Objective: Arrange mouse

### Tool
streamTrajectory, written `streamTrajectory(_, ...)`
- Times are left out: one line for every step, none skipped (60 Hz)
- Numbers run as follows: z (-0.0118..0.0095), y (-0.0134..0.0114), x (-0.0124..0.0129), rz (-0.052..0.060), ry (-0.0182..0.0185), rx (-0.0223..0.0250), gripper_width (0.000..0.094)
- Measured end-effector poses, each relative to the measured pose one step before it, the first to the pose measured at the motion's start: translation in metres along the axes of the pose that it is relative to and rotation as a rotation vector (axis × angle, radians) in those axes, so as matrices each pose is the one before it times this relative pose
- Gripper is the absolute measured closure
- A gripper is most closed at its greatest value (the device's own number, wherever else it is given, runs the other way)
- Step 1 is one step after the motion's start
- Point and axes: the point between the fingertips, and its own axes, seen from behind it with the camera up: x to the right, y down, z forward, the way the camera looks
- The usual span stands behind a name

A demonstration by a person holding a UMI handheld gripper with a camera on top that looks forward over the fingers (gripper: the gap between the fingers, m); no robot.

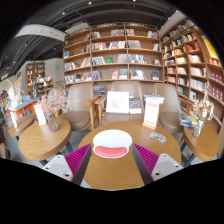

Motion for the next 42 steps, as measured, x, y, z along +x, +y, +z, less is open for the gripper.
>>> streamTrajectory(0.00047, 0.00052, 0.0024, -0.0014, 0.00653, -0.00233, 0.0088)
streamTrajectory(0.00096, 0.0005, 0.00377, -0.0017, 0.00959, -0.0028, 0.009)
streamTrajectory(0.00156, 0.00026, 0.00443, -0.0019, 0.01046, -0.0025, 0.009)
streamTrajectory(0.00308, -0.00038, 0.00592, -0.0029, 0.01006, -0.00126, 0.0088)
streamTrajectory(0.00342, -0.00018, 0.00643, -0.0021, 0.01042, -0.00009, 0.0086)
streamTrajectory(-0.0026, 0.00029, 0.00268, -0.0006, 0.01033, -0.00019, 0.0087)
streamTrajectory(0.01426, 0.00239, 0.02342, -0.0023, 0.00621, 0.0024, 0.0086)
streamTrajectory(0.00402, 0.00002, 0.00735, 0.0005, 0.01013, -0.00018, 0.0087)
streamTrajectory(0.00326, 0.0001, 0.0067, 0.0009, 0.00947, -0.00061, 0.0085)
streamTrajectory(0.00336, 0.00004, 0.00675, 0.0002, 0.0083, -0.00013, 0.0087)
streamTrajectory(0.00046, -0.00051, 0.00333, -0.0008, 0.01058, -0.00105, 0.0087)
streamTrajectory(0.0029, 0.00021, 0.0065, 0.0, 0.00895, -0.0004, 0.0086)
streamTrajectory(0.00281, 0.0005, 0.00723, 0.0003, 0.01025, -0.00095, 0.0088)
streamTrajectory(0.00349, 0.00155, 0.00845, 0.0003, 0.01036, -0.0005, 0.0088)
streamTrajectory(0.00146, 0.00087, 0.01145, 0.0, 0.0085, -0.00068, 0.0088)
streamTrajectory(0.00304, 0.00093, 0.00782, 0.0004, 0.01061, -0.00052, 0.0086)
streamTrajectory(0.00318, 0.00075, 0.00766, 0.0011, 0.01079, -0.00065, 0.0087)
streamTrajectory(0.00318, 0.00071, 0.00762, 0.002, 0.0109, -0.00146, 0.0087)
streamTrajectory(0.00335, 0.00085, 0.00749, 0.0026, 0.01067, -0.00183, 0.0088)
streamTrajectory(0.00345, 0.00072, 0.00705, 0.0031, 0.00965, -0.0017, 0.0087)
streamTrajectory(0.0034, 0.00073, 0.00643, 0.003, 0.0078, -0.00155, 0.0087)
streamTrajectory(0.00185, 0.00238, 0.00315, 0.0024, 0.0088, -0.0011, 0.0089)
streamTrajectory(0.00396, 0.00042, 0.00655, 0.0025, 0.00598, -0.00167, 0.0089)
streamTrajectory(0.00368, -0.00001, 0.0063, 0.0022, 0.00624, -0.00137, 0.0088)
streamTrajectory(0.00166, -0.00059, 0.00655, 0.0024, 0.00666, -0.00205, 0.0088)
streamTrajectory(0.00371, 0.0006, 0.00607, 0.0025, 0.00614, -0.00096, 0.0089)
streamTrajectory(0.00375, 0.00031, 0.00536, 0.0018, 0.00571, -0.0006, 0.009)
streamTrajectory(0.0037, 0.00052, 0.00534, 0.0005, 0.00522, -0.00073, 0.0088)
streamTrajectory(0.0038, 0.00038, 0.00527, 0.0006, 0.00553, -0.00107, 0.0089)
streamTrajectory(0.00422, 0.00168, 0.00309, 0.0009, 0.00695, -0.00052, 0.009)
streamTrajectory(0.00409, 0.00051, 0.00495, 0.0004, 0.00576, -0.00153, 0.009)
streamTrajectory(0.00391, 0.00048, 0.00423, 0.0005, 0.00503, -0.00145, 0.0088)
streamTrajectory(0.00415, 0.00061, 0.00424, 0.0002, 0.00428, -0.00152, 0.0088)
streamTrajectory(0.00411, 0.00062, 0.00389, 0.0002, 0.00383, -0.00137, 0.0088)
streamTrajectory(0.00408, 0.00048, 0.00401, 0.0002, 0.00445, -0.00113, 0.009)
streamTrajectory(0.00388, 0.00058, 0.00402, 0.0004, 0.00498, -0.00086, 0.0088)
streamTrajectory(0.00513, 0.00189, 0.00448, -0.0006, 0.00522, -0.00138, 0.0091)
streamTrajectory(0.00438, 0.00115, 0.00356, -0.001, 0.00446, -0.00216, 0.0089)
streamTrajectory(0.00429, 0.00129, 0.0027, -0.0015, 0.00355, -0.00285, 0.0089)
streamTrajectory(0.00431, 0.00151, 0.00232, -0.0021, 0.00235, -0.00256, 0.0091)
streamTrajectory(0.00427, 0.00173, 0.00177, -0.002, 0.00192, -0.00233, 0.0089)
streamTrajectory(0.0025, 0.0013, -0.00043, -0.0012, 0.00288, -0.00154, 0.0089)
